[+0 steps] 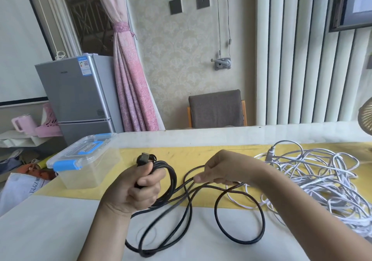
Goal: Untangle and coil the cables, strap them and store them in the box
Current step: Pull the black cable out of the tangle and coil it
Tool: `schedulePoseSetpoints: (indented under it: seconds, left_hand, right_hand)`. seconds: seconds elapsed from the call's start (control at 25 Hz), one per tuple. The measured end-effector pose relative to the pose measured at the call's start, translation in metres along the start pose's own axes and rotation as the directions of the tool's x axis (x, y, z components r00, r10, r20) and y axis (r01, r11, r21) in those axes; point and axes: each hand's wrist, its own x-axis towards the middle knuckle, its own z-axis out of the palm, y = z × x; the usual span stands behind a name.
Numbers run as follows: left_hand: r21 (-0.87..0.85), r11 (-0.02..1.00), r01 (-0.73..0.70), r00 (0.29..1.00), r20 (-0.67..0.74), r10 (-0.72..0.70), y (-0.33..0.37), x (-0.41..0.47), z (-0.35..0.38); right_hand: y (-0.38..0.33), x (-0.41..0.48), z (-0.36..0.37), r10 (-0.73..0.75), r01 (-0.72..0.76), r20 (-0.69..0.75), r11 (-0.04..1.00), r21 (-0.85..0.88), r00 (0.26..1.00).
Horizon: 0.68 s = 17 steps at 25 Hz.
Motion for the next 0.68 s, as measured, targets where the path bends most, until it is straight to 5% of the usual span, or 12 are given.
schedulePoseSetpoints:
  seconds: [0.2, 0.4, 0.52, 0.68]
  left_hand:
    - [0.213, 0.965, 0.154, 0.985, -0.105, -0.134, 0.001, 0.002, -0.009]
    - [0.345, 0.911, 0.225, 0.877, -0.479, -0.035, -0.006, 0.023, 0.004]
    - [0.374, 0.905, 0.204, 0.839, -0.542, 0.035, -0.013, 0.037, 0.007]
    - [0.356, 0.933, 0.062, 0.735, -0.648, 0.198, -0.021, 0.051, 0.012]
  right_hand:
    - [-0.005, -0.005, -0.02, -0.011, 0.107, -0.346, 0.96, 0.259, 0.938]
    - [-0.027, -0.012, -0.01, -0.103, 0.247, -0.331, 0.869, 0.429, 0.938]
    - [-0.039, -0.014, 0.003, -0.159, 0.287, -0.331, 0.876, 0.387, 0.93]
    - [-0.043, -0.012, 0.017, -0.303, 0.338, -0.357, 0.941, 0.037, 0.884]
